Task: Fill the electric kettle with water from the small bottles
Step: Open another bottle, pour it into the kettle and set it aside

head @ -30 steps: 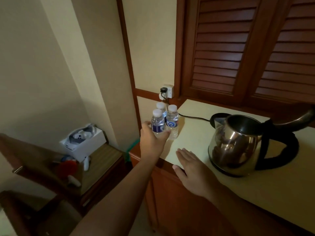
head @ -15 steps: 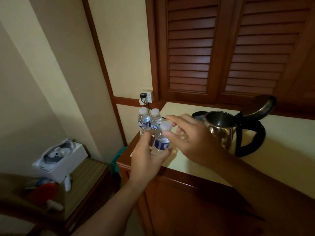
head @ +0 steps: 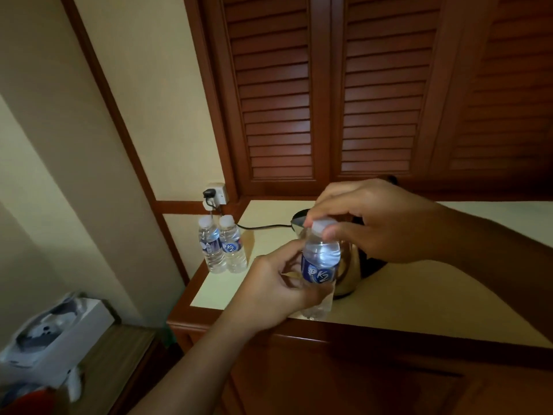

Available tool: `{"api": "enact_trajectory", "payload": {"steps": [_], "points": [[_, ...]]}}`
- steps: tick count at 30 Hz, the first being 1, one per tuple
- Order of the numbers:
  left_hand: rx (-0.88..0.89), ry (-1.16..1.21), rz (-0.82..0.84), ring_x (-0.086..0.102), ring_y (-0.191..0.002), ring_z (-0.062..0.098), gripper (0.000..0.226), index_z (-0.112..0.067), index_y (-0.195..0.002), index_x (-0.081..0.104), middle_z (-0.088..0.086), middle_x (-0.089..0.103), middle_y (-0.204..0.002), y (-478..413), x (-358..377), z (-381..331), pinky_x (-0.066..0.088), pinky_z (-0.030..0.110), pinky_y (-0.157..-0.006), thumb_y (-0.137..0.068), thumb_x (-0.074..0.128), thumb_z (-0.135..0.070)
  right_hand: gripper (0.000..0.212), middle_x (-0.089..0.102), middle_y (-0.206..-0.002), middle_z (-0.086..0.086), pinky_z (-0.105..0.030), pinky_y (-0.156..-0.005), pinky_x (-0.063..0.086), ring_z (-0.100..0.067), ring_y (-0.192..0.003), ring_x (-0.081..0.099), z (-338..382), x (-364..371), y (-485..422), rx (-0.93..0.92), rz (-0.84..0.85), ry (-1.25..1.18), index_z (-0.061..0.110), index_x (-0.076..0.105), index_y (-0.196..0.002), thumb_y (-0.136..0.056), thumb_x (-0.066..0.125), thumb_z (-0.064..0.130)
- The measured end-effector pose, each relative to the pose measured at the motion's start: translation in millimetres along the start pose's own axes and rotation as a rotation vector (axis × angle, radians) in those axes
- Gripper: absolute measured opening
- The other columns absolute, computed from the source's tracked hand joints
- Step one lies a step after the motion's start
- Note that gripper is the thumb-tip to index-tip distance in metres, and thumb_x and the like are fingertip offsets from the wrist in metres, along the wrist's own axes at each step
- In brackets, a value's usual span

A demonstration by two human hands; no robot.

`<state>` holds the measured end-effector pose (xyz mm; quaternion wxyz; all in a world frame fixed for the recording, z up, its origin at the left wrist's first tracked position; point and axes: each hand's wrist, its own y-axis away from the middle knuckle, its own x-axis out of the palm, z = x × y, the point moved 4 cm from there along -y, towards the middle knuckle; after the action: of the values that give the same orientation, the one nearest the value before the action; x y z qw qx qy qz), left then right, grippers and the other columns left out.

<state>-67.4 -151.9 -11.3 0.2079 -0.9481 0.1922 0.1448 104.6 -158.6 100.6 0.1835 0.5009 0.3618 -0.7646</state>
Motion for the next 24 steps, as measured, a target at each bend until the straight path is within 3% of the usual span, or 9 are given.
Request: {"api": "enact_trajectory", "payload": {"steps": [7,10,12,15,18,21,24], "points": [[-0.012,0.062,0.204,0.072,-0.108,0.011,0.047,-0.009,-0.130,0.068,-0.001,0.078,-0.113,-12.7,15.9,-6.1,0.054,0.022,-0.092,-0.088,0.076,0.012,0.029,0.061,-0.121,0.013,-0.024,-0.095,0.049,-0.004,-0.117,0.057,-11.3,-8.9,30.7,-0.114,0.041,-0.015,0.021,0.067,-0.118,-0.097,0.061,0.002],[-0.031,0.042,0.234,0.073,-0.108,0.010,0.048,-0.010,-0.130,0.068,-0.001,0.078,-0.114,-15.3,19.4,-5.4,0.054,0.020,-0.090,-0.088,0.075,0.012,0.036,0.059,-0.124,0.011,-0.030,-0.097,0.049,-0.009,-0.122,0.055,-16.0,-7.2,41.8,-0.102,-0.019,-0.012,0.021,0.065,-0.122,-0.097,0.057,-0.004],[-0.049,0.029,0.225,0.074,-0.107,0.010,0.046,-0.012,-0.129,0.069,-0.001,0.079,-0.114,-16.1,20.7,-3.3,0.054,0.020,-0.090,-0.088,0.077,0.010,0.035,0.058,-0.126,0.010,-0.026,-0.099,0.047,-0.009,-0.122,0.055,-22.6,-8.5,52.9,-0.060,-0.133,-0.024,0.021,0.065,-0.123,-0.098,0.057,-0.002],[-0.067,0.016,0.143,0.074,-0.108,0.011,0.048,-0.018,-0.129,0.069,-0.002,0.079,-0.116,-17.7,17.4,0.0,0.055,0.020,-0.089,-0.088,0.080,0.004,0.024,0.059,-0.123,0.011,-0.014,-0.093,0.045,-0.005,-0.113,0.058,-40.3,1.5,76.8,0.087,-0.358,-0.070,0.021,0.070,-0.116,-0.098,0.061,0.007],[-0.078,-0.048,-0.008,0.074,-0.102,0.013,0.044,-0.031,-0.123,0.071,-0.005,0.080,-0.109,-23.7,7.6,5.0,0.057,0.021,-0.086,-0.086,0.084,-0.009,0.012,0.062,-0.113,0.012,-0.026,-0.094,0.054,-0.004,-0.106,0.063,-71.7,43.4,102.7,0.341,-0.435,-0.176,0.024,0.070,-0.107,-0.097,0.063,0.022],[-0.097,-0.114,-0.092,0.073,-0.099,0.011,0.046,-0.031,-0.126,0.070,-0.008,0.079,-0.107,-31.3,-1.8,8.8,0.057,0.017,-0.081,-0.085,0.086,-0.018,0.003,0.067,-0.100,0.015,-0.035,-0.089,0.055,-0.002,-0.094,0.064,-101.8,98.6,128.0,0.520,-0.464,-0.182,0.028,0.068,-0.095,-0.095,0.067,0.026],[-0.114,-0.184,-0.114,0.071,-0.099,0.004,0.047,-0.034,-0.128,0.069,-0.017,0.077,-0.108,-38.6,-10.1,9.7,0.058,0.019,-0.079,-0.085,0.086,-0.030,0.009,0.069,-0.096,0.007,-0.041,-0.086,0.054,-0.017,-0.091,0.065,-125.3,148.2,142.3,0.595,-0.394,-0.050,0.021,0.073,-0.095,-0.097,0.064,0.021]]}}
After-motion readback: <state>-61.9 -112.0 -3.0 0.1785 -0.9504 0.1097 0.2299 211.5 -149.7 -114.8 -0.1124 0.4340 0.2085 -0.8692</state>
